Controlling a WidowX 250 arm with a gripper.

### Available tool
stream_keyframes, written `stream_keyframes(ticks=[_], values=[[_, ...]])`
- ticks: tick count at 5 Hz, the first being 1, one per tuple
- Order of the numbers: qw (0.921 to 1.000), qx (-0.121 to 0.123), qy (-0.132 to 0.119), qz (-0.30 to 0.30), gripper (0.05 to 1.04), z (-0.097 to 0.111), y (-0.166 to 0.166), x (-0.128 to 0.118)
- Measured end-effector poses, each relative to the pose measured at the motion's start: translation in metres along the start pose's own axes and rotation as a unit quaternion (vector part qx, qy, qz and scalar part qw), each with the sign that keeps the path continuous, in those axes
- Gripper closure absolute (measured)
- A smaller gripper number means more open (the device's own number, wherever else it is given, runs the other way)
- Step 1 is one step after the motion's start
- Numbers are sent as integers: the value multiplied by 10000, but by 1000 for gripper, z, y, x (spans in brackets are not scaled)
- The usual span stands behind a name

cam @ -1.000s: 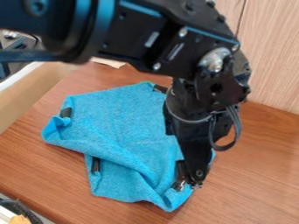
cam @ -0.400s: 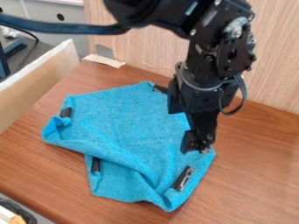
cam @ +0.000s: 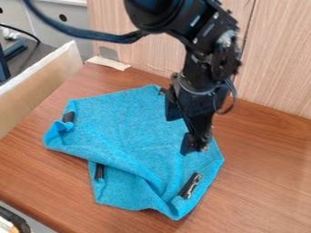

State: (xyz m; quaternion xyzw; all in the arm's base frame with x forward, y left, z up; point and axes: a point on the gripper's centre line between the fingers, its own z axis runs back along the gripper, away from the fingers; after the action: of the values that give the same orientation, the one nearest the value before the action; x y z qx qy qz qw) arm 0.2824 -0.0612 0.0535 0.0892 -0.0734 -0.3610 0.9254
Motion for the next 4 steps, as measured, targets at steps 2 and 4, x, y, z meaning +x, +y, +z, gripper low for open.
stream_keyframes(ticks=[2, 4], values=[[9977, -449, -44, 509, 83, -46, 33, 3], [9986, -377, -317, 203, 84, -81, 35, 13]])
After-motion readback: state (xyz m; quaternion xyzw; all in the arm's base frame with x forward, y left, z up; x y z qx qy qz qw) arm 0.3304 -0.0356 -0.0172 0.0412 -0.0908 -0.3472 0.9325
